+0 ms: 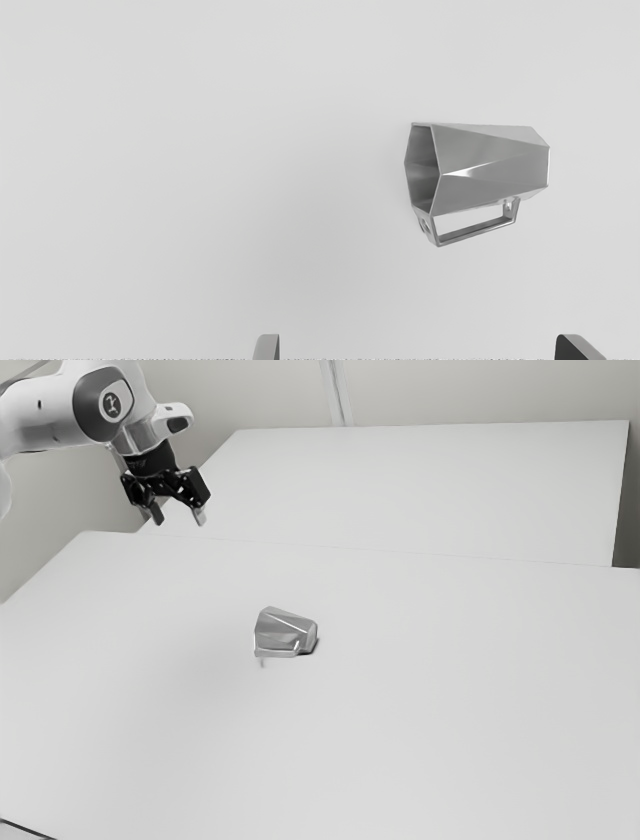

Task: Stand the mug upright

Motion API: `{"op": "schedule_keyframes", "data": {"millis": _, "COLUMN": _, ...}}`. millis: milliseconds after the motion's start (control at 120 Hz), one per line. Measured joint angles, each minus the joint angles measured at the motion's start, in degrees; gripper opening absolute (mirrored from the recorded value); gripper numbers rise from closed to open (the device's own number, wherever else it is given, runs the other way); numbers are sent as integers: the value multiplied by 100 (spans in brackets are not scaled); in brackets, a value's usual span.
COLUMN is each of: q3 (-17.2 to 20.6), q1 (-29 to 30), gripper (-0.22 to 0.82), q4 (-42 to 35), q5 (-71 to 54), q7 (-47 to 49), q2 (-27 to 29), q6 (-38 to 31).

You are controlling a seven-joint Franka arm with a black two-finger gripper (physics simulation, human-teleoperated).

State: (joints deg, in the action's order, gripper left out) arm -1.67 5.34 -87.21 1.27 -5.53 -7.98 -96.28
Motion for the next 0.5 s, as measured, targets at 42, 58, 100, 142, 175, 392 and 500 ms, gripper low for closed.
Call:
{"op": "schedule_keyframes", "data": {"millis": 42, "q3": 0, "q1": 2, "gripper": 60, "q4": 0, "q5": 1, "q7": -7, "q2": 3, "q6": 15}}
{"op": "schedule_keyframes", "data": {"millis": 58, "q3": 0, "q1": 2, "gripper": 60, "q4": 0, "q5": 2, "q7": -9, "q2": 3, "q6": 21}}
{"op": "schedule_keyframes", "data": {"millis": 100, "q3": 0, "q1": 2, "gripper": 60, "q4": 0, "q5": 2, "q7": -15, "q2": 4, "q6": 33}}
{"op": "schedule_keyframes", "data": {"millis": 142, "q3": 0, "q1": 2, "gripper": 60, "q4": -9, "q5": 3, "q7": -23, "q2": 8, "q6": 48}}
{"op": "schedule_keyframes", "data": {"millis": 175, "q3": 0, "q1": 2, "gripper": 60, "q4": -32, "q5": 3, "q7": -30, "q2": 10, "q6": 59}}
{"op": "schedule_keyframes", "data": {"millis": 392, "q3": -132, "q1": -19, "gripper": 60, "q4": -133, "q5": 578, "q7": -102, "q2": -68, "q6": 77}}
{"op": "schedule_keyframes", "data": {"millis": 500, "q3": -488, "q1": 252, "gripper": 60, "q4": -175, "q5": 1706, "q7": -400, "q2": -497, "q6": 79}}
